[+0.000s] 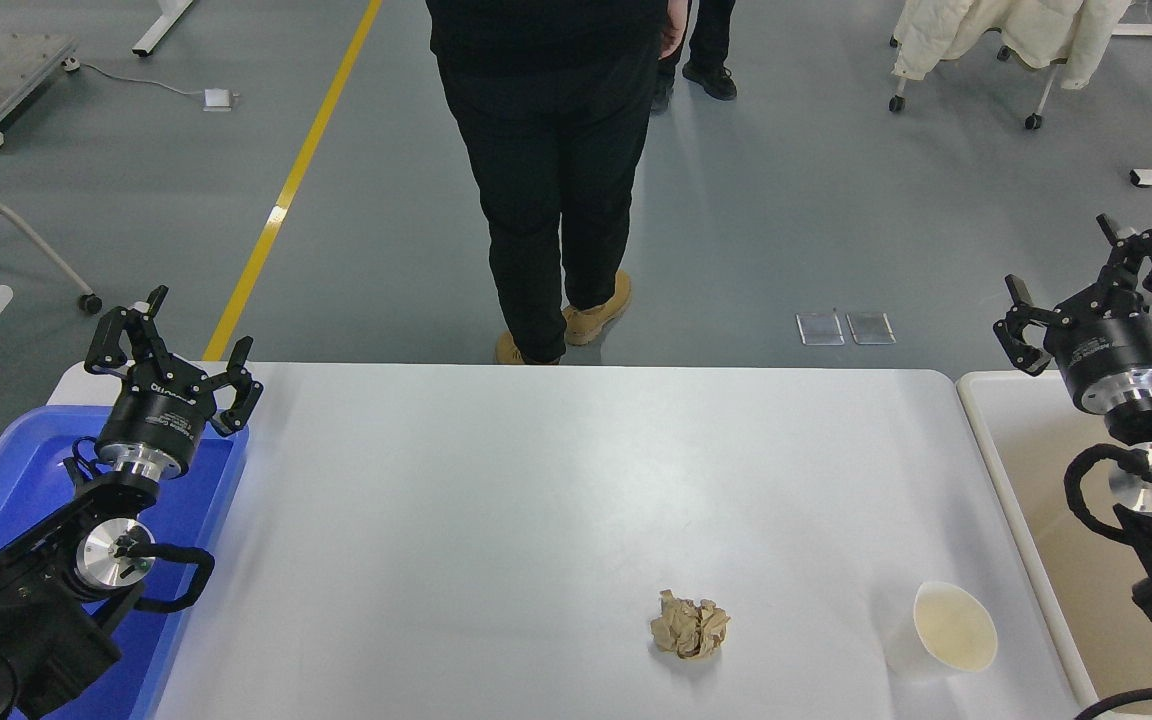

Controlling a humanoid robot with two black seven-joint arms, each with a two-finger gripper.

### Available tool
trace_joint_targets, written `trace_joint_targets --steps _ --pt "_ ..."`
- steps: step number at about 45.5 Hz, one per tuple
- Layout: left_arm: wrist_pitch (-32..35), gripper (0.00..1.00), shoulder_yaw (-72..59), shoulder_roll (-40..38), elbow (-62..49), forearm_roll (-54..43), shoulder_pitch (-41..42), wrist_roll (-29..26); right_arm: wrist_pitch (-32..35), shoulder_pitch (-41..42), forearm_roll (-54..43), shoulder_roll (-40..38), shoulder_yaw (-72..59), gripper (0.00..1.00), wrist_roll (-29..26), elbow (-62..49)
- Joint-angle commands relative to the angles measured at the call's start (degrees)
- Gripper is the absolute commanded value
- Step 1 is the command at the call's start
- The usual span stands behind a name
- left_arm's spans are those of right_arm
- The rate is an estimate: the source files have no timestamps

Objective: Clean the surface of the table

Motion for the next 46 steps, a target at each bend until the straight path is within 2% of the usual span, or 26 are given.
trace_joint_targets --steps 1,34,41,46 --pt "0.0 1.0 0.0 -0.01 0.0 0.01 0.0 0.0 0.05 0.38 -0.01 -0.11 -0.05 0.99 -0.04 -2.05" --pt "0.0 1.0 0.0 -0.01 0.0 0.01 0.0 0.0 -0.12 5.39 0.08 -0.64 -11.73 0.99 -0.12 -2.94" --pt "0.0 1.0 0.0 -0.01 0.0 0.01 0.0 0.0 0.14 7.15 -0.98 -6.17 -17.17 0.99 -0.12 -2.76" --pt "0.0 1.0 0.0 -0.01 0.0 0.01 0.0 0.0 0.14 11.89 -2.9 -11.7 -29.29 0.99 -0.12 -2.24"
